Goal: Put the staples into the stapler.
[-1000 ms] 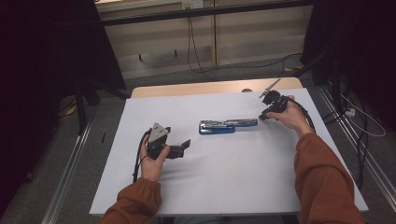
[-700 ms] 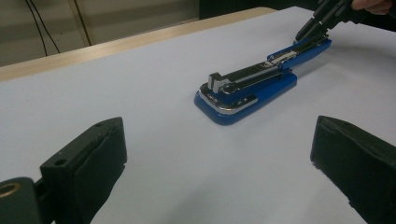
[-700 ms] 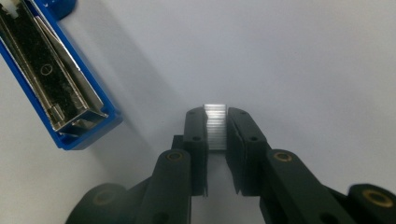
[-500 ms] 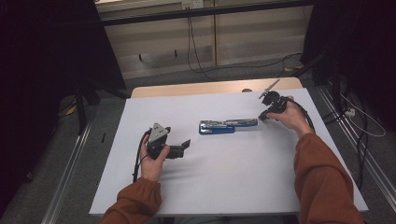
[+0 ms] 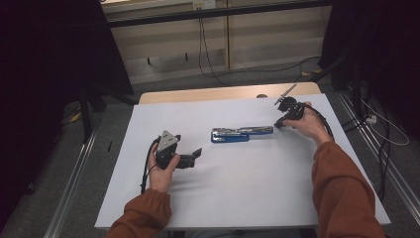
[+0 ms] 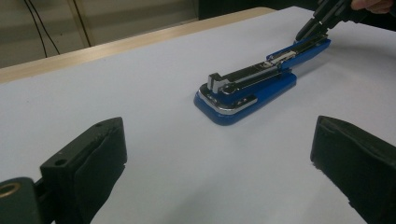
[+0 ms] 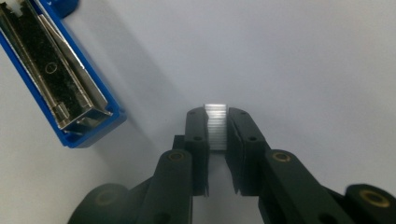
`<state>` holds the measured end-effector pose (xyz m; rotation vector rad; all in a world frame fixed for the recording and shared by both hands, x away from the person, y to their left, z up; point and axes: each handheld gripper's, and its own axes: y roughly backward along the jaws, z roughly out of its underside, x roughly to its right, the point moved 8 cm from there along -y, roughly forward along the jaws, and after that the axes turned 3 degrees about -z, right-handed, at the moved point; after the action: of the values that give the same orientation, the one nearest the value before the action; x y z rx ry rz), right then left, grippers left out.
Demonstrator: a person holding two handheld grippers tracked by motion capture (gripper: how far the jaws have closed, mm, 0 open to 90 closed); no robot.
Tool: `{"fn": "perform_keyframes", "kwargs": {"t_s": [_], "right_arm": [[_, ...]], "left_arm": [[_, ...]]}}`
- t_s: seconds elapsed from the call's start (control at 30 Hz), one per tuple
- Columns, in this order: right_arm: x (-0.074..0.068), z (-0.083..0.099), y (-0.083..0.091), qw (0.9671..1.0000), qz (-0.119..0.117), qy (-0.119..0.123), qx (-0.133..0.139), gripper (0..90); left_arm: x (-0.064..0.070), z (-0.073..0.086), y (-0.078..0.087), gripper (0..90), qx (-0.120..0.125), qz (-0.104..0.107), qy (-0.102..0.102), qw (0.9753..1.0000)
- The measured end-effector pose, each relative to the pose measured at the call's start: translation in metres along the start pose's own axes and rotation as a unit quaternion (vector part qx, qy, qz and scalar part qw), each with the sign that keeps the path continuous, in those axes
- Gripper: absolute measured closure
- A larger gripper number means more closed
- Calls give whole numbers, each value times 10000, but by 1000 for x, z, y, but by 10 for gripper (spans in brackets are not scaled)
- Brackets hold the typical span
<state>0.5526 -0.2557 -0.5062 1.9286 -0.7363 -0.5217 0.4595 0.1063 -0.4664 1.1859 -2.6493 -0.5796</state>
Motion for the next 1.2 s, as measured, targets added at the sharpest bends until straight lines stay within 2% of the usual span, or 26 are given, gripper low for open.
{"fn": "perform_keyframes", "kwargs": {"t_s": [0.27,0.73,0.93,1.2], "right_arm": [[-1,2,2,10000,3,-18,-59,794],[-3,3,12,10000,-5,85,18,794],[-4,5,10,9999,-15,100,96,794],[-4,2,17,9996,40,108,273,794]], "left_arm": [[0,0,0,37,-14,-3,-18,10000],[1,0,0,37,-9,-5,-10,10000],[1,1,0,37,-23,-11,-1,10000],[1,0,0,37,-23,-15,-12,10000]]}}
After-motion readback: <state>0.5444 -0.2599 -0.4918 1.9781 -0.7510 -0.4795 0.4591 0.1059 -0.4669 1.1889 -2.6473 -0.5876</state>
